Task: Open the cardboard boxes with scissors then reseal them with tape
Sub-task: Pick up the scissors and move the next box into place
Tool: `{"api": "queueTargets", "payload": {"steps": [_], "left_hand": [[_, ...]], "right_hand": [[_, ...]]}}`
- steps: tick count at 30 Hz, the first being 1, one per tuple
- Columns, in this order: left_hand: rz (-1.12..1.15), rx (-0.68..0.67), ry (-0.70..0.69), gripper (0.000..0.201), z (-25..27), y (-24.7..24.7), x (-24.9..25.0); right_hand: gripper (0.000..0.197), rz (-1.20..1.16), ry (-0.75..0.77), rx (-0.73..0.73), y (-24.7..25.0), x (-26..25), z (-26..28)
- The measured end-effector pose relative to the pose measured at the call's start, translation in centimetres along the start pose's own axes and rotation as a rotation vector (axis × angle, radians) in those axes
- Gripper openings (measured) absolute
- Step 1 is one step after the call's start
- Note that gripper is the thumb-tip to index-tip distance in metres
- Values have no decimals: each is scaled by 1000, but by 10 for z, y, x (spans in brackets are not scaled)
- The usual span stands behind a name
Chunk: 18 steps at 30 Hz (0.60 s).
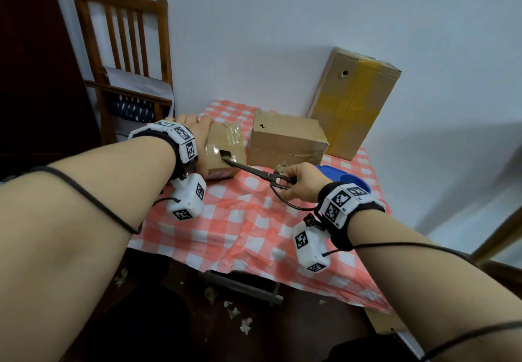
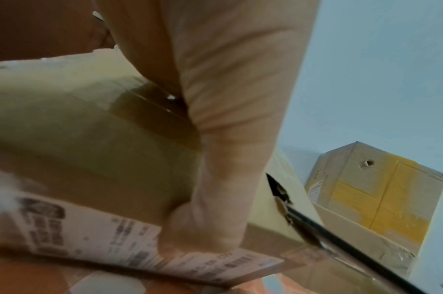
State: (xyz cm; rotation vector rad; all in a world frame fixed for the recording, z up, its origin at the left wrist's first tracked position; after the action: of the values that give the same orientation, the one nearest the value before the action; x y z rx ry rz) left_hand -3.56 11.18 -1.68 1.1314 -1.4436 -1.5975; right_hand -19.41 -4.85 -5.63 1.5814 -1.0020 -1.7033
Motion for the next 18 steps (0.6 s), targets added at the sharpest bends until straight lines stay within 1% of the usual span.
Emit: {"api": "queueTargets", "payload": {"steps": [6,10,11,13,16,18], "left_hand": [[23,9,6,118,0,1,-1],[46,7,17,115,0,2,-1],[48,5,19,114,0,2,-1],[50,-1,19,114,0,3,-1],[40,-12,38,117,1,2,0],[45,-17,73,118,1,2,-1]], "right_hand": [[19,-130,-10,12,-12,3,6],[26,-198,-23,0,-23,7,8],[26,-213,-28,-2,-25,8,9],[19,-235,-37,-11,-29,9,12],[24,-311,-46,-23,-35,11,14],[20,-383,-76,-27,-42,15,14]]}}
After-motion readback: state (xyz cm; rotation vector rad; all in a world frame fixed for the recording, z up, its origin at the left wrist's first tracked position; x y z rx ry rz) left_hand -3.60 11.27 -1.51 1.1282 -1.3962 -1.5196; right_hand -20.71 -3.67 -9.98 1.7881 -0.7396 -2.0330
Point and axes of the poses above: each hand's wrist, its own z-axis away from the middle knuckle, its own y-axis out of the back of the hand, x = y × z, the point moved 10 cm from there along -z, towards the middle knuckle, and after that the axes turned 15 degrees about y, right-handed, at the moved point
